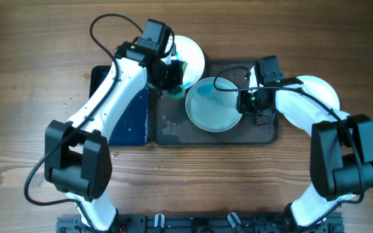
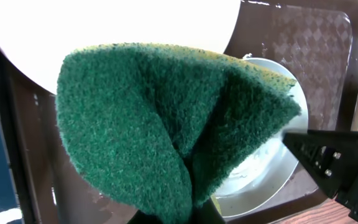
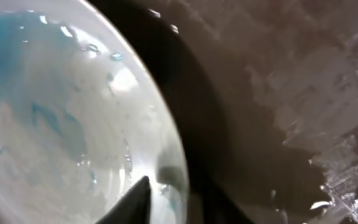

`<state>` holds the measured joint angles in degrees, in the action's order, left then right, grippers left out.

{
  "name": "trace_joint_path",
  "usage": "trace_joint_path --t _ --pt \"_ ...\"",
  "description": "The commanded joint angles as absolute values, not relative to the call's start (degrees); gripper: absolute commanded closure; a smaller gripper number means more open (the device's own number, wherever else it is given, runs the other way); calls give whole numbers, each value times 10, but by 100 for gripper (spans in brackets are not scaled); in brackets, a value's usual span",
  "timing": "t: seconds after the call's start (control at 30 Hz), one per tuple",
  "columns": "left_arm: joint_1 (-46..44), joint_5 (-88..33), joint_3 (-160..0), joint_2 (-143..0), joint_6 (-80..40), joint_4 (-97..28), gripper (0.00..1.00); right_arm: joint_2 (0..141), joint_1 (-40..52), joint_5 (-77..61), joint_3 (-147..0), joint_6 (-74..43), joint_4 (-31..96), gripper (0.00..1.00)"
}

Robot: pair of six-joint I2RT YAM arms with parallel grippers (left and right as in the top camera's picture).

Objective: Clean dirty plates on tray and stack at the side
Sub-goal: 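Hold plate with right gripper and keep scrubbing with left sponge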

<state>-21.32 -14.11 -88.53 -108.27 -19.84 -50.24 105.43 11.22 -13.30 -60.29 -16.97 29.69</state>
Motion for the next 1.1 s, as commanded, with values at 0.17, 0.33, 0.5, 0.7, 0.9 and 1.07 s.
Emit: trace_joint_path --t 0.17,0.33,0.5,0.7,0.9,1.07 --pt "-265 -136 -832 -1100 -200 -408 96 1067 112 -143 -606 -185 305 96" --pt "-303 -145 -825 -1170 -199 -341 96 1067 112 -145 -606 -184 307 96" --pt "-321 -145 -826 -1218 -203 -293 96 1067 112 -147 -606 -184 310 96" --pt "-331 -189 -826 -1262 -232 -288 96 1067 112 -151 -606 -184 309 96" --pt "-385 -227 -826 -1265 -234 -272 96 1067 112 -151 -604 -184 308 96" --pt "-395 -113 -826 -1265 -260 -230 96 1067 112 -151 -604 -184 308 96"
